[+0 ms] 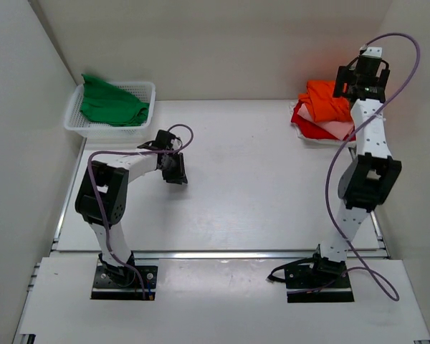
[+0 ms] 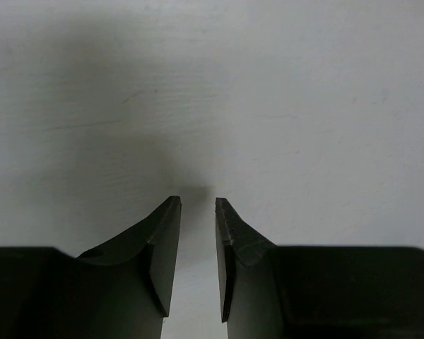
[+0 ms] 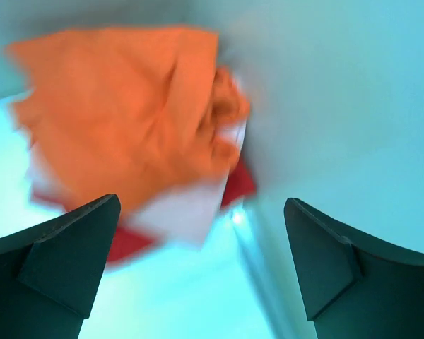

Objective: Fold and stack the t-shirts
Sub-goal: Put the neatly folded tshirt into the corner of the board with the right arm

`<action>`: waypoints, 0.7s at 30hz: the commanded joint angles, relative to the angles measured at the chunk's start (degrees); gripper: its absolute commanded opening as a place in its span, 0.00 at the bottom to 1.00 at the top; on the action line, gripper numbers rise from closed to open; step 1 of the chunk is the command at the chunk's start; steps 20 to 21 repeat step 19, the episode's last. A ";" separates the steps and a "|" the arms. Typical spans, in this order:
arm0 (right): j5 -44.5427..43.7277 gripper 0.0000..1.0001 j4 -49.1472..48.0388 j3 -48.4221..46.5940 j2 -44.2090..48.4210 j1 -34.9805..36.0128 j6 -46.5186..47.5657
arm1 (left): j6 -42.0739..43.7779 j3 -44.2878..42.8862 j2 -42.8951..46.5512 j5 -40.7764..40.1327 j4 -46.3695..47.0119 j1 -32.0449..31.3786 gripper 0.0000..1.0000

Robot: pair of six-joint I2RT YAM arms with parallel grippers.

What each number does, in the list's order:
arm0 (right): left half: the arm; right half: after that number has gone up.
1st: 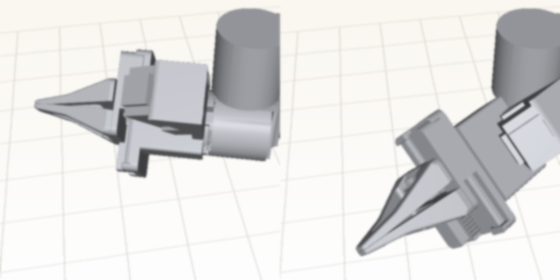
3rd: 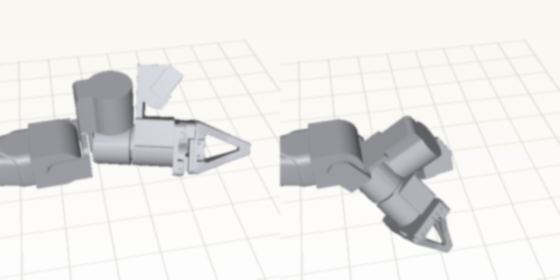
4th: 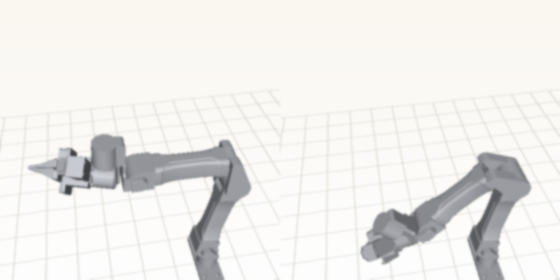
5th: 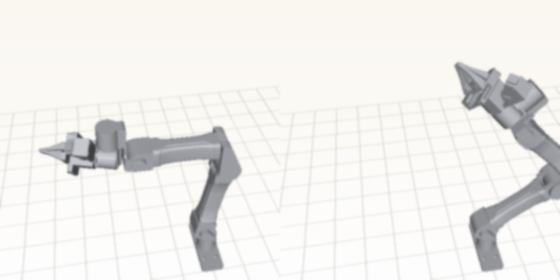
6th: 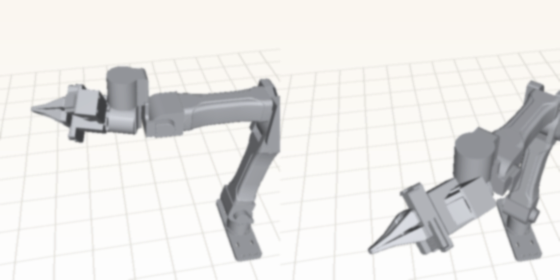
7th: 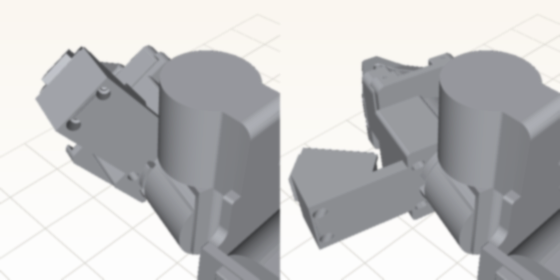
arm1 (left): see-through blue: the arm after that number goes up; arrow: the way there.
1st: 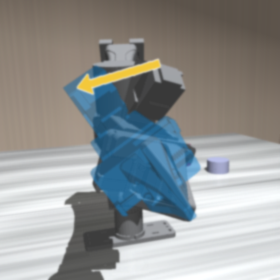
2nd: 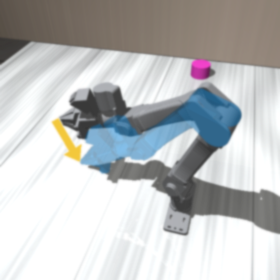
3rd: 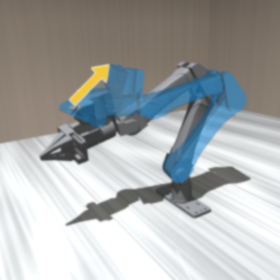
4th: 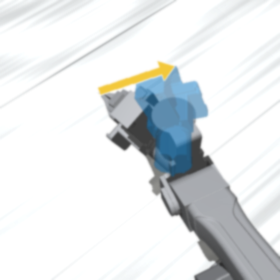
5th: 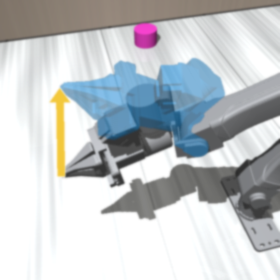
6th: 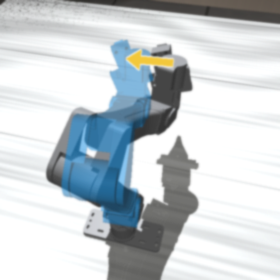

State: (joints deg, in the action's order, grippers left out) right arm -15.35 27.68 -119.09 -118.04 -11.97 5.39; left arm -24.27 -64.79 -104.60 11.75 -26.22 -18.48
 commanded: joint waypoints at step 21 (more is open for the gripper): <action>-1.52 0.99 10.28 60.64 46.74 30.95 -16.72 | 11.27 22.25 34.71 -5.32 -11.84 -3.05 0.37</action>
